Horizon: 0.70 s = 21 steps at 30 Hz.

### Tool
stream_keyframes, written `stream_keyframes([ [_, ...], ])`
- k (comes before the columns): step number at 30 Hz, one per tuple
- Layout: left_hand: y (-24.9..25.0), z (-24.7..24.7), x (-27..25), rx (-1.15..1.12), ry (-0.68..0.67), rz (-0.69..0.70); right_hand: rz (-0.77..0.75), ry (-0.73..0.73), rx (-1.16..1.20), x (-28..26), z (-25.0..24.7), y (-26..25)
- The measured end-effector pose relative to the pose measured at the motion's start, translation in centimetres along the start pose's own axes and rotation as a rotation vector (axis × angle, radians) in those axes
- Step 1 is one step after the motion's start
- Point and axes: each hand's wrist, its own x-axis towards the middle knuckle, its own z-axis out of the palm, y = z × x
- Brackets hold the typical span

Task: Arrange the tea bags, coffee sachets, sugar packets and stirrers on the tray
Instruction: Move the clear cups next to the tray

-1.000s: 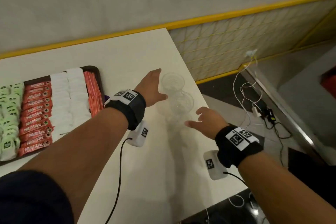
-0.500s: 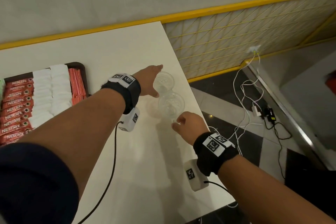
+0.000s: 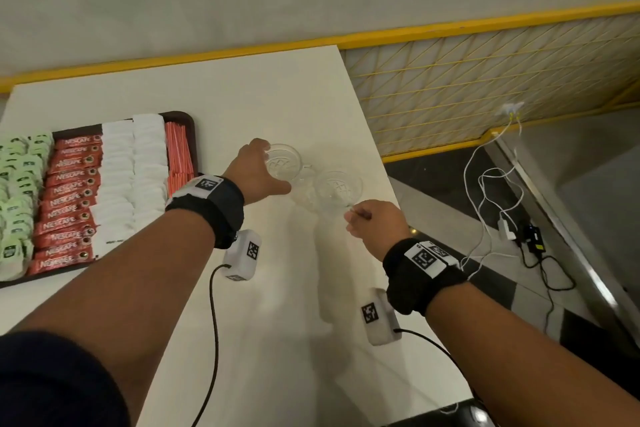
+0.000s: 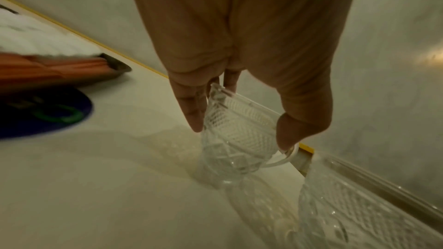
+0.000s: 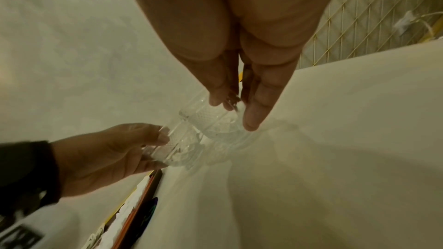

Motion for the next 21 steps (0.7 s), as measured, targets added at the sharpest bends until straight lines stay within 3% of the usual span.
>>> stream_keyframes([
  [9, -8.9, -7.8, -5.9, -0.133, 0.256, -0.046, -0.162, -0.049, -0.083, 5.1, 7.0, -6.6],
  [14, -13.6, -10.9, -9.1, -0.227, 0.321, -0.117, -0.209, -0.074, -0.099, 6.5, 11.1, -10.5],
  [21, -17.4, -13.1, -11.5, -0.213, 0.342, -0.108, -0.266, -0.019, -0.424, 8.4, 14.5, -13.0],
])
